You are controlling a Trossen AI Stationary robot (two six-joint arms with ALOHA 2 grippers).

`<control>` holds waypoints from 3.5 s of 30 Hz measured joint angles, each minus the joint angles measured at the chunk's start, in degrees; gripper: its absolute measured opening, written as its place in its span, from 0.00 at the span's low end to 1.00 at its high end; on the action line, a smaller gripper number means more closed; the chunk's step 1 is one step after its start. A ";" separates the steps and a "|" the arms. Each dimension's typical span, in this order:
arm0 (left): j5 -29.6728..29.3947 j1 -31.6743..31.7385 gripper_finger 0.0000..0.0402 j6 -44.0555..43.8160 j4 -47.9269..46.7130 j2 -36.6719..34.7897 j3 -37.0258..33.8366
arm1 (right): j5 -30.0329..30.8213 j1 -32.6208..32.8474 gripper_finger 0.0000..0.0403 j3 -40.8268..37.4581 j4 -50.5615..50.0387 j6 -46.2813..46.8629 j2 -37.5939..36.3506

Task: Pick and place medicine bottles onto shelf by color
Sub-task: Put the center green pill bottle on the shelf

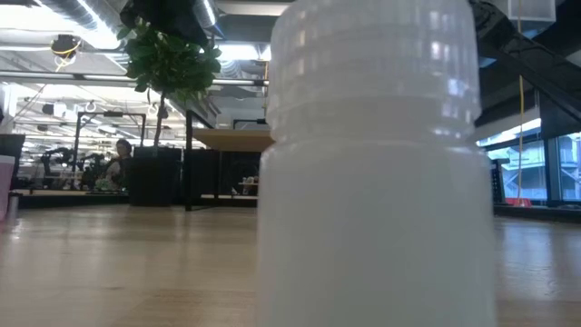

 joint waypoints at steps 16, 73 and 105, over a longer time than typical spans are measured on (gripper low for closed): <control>0.05 0.00 0.00 -0.02 -0.02 0.00 0.00 | -0.09 0.00 0.62 0.00 1.46 0.08 -0.02; 16.42 -8.77 0.00 -0.02 -0.83 0.02 0.01 | -22.43 25.04 0.62 -19.06 -24.88 -9.61 -23.58; 28.50 -17.32 0.00 1.47 -7.39 -2.18 0.02 | -2.74 36.80 0.62 -38.40 6.40 10.77 -23.56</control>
